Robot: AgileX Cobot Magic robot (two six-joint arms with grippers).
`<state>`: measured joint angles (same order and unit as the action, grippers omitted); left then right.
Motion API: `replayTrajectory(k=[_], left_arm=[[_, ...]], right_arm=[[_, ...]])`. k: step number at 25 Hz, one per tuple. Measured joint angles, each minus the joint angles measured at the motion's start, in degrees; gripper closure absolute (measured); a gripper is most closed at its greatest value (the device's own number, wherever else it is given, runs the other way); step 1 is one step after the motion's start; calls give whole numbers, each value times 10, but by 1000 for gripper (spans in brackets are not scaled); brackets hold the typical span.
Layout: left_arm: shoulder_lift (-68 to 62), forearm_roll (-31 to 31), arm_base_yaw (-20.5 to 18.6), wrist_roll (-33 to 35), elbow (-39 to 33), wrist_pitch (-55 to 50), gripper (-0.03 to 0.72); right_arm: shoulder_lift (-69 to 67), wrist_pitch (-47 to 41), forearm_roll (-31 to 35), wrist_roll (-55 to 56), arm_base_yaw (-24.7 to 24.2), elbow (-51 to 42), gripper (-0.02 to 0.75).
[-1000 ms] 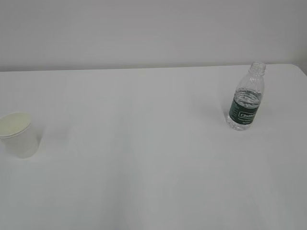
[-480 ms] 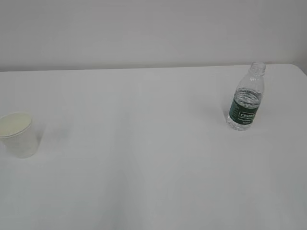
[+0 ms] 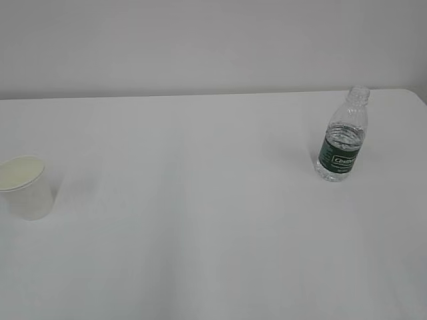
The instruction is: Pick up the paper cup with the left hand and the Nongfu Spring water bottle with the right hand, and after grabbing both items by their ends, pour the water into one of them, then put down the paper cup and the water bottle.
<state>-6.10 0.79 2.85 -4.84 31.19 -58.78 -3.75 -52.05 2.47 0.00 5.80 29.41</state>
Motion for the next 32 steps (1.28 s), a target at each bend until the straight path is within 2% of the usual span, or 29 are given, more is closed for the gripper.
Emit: replayTrajectory(k=[4,11,16,19,22,24,32], left_arm=[[-32,-26,0,0,3,86,173],[-112,-96,0,30,3,144,205],[-133,-101,0,57,3,210,204],[-140,-99,0,75,3,250,155],[-159,-102,0,80,3,281,81],[-178,-104,0,81,3,288,58],[-276,-104,0,82,3,397,62]], right_arm=[[-45,52,5,0,0,0,218],[-65,152,29,0,0,0,218],[-74,229,31,0,0,-6,218],[-97,266,32,0,0,-14,218],[-140,270,32,0,0,-15,219],[-171,271,33,0,1,-15,219],[-248,383,52,0,5,-15,219]])
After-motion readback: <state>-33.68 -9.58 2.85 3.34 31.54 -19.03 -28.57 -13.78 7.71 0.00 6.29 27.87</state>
